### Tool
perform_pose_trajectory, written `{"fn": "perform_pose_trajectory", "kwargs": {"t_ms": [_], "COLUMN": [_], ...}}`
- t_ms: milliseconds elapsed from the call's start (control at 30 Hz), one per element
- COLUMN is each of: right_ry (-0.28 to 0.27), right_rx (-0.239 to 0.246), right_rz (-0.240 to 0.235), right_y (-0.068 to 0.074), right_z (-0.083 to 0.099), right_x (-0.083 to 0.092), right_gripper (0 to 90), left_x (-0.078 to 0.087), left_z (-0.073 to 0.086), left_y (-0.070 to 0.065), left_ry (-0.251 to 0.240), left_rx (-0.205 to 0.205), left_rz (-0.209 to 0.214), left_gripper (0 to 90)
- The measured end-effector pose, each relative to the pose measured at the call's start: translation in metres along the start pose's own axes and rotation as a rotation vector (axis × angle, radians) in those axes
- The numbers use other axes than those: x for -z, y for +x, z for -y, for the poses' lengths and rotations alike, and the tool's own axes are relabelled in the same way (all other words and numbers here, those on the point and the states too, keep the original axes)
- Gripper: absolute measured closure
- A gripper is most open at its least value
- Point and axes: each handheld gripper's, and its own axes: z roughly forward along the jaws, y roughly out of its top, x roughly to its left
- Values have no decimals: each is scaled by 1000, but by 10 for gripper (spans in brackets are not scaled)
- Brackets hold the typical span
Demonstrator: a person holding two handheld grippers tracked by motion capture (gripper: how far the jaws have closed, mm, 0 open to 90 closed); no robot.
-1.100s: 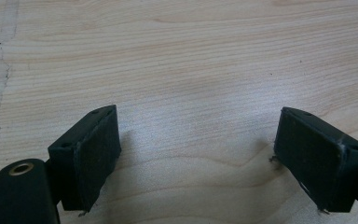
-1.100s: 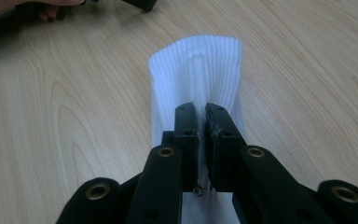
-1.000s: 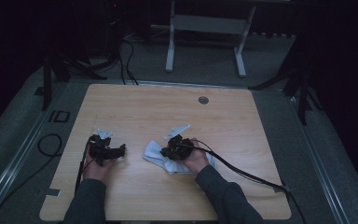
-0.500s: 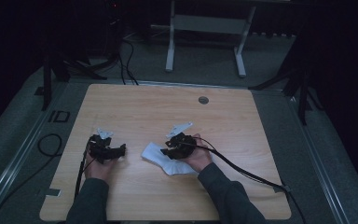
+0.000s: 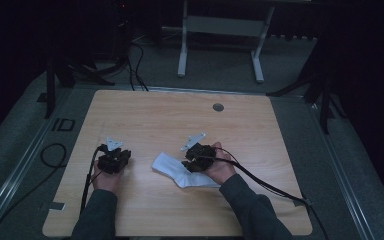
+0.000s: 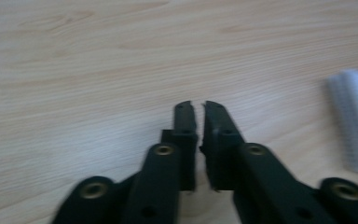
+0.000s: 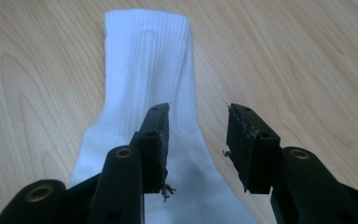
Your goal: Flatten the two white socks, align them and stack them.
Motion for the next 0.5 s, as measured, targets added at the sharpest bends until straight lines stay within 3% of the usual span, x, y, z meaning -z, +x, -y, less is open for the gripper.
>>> {"fn": "perform_pose_trajectory", "kwargs": {"t_ms": [267,500], "right_ry": [-4,14], "right_rx": [-59,-100], "right_rz": [15,34], "right_y": [-17,-27], "right_z": [16,38], "right_x": [22,34], "right_gripper": [582,581], "left_x": [11,10], "left_z": [-15,-25], "left_y": [-29,-55], "left_ry": [-18,-31], "left_rx": [-84,-135], "left_rz": [126,185], "left_gripper": [898,898]}}
